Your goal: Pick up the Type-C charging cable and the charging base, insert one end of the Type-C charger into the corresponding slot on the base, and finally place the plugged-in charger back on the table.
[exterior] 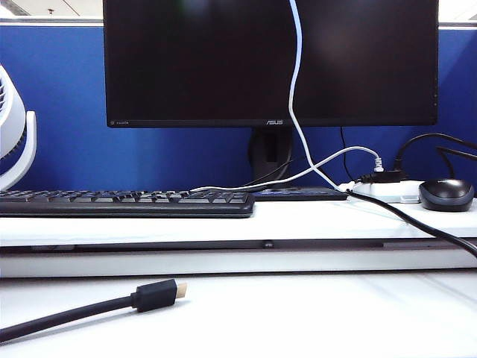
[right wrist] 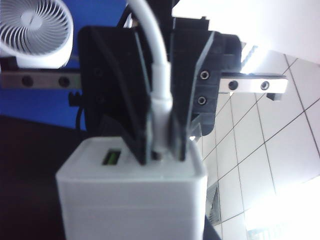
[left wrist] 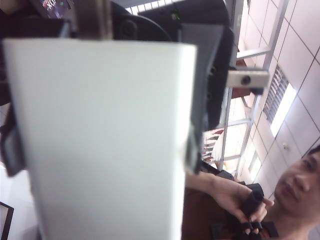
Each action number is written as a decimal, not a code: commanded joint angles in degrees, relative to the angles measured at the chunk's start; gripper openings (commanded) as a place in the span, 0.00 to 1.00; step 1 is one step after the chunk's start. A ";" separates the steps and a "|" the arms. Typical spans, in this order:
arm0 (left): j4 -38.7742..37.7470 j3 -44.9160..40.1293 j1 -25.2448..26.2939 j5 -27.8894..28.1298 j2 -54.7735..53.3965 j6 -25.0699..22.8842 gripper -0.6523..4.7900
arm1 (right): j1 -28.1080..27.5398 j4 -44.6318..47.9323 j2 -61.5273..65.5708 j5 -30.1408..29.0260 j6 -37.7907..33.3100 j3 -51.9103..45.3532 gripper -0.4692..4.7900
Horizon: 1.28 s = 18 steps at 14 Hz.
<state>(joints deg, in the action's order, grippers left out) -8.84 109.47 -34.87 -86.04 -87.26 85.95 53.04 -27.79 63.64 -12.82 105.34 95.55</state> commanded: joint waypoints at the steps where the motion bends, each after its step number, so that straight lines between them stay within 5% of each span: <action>1: 1.14 0.04 0.35 8.04 -1.05 -0.46 0.11 | 2.14 -1.81 0.63 -8.68 -1.95 -0.22 0.09; 18: 0.31 0.04 2.45 10.23 -1.36 -1.53 0.11 | 6.21 -2.43 0.68 -6.49 -1.33 -0.22 0.09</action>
<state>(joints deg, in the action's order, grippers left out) -9.61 109.54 -33.78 -86.30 -87.11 85.27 57.23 -27.40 63.79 -8.54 104.16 95.68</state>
